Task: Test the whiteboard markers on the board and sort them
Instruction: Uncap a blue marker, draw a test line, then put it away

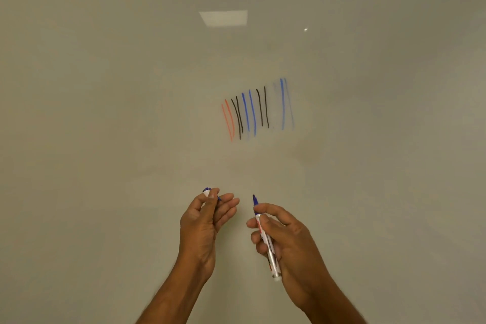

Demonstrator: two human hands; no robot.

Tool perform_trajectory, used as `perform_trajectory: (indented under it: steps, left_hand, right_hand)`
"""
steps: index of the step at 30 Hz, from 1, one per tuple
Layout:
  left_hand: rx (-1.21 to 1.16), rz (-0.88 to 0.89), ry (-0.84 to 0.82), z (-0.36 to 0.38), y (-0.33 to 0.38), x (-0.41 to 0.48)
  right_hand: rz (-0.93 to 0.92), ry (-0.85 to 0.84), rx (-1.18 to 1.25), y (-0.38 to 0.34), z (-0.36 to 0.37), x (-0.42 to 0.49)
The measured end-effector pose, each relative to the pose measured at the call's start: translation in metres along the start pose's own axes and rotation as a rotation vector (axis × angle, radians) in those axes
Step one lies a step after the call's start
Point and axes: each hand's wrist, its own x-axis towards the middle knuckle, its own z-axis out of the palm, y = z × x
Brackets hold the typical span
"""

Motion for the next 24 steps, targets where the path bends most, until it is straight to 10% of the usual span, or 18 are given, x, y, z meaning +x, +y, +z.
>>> perform_trajectory:
  steps: [6, 14, 24]
  left_hand:
    - [0.361, 0.372, 0.070, 0.006, 0.017, 0.004]
    - [0.634, 0.638, 0.124, 0.000, 0.016, 0.032]
    - [0.900, 0.863, 0.073, -0.021, 0.034, 0.094]
  right_hand:
    - [0.043, -0.144, 0.507, -0.025, -0.001, 0.012]
    - [-0.414, 0.034, -0.239, -0.032, 0.015, 0.034]
    - [-0.786, 0.296, -0.553, -0.010, 0.062, 0.097]
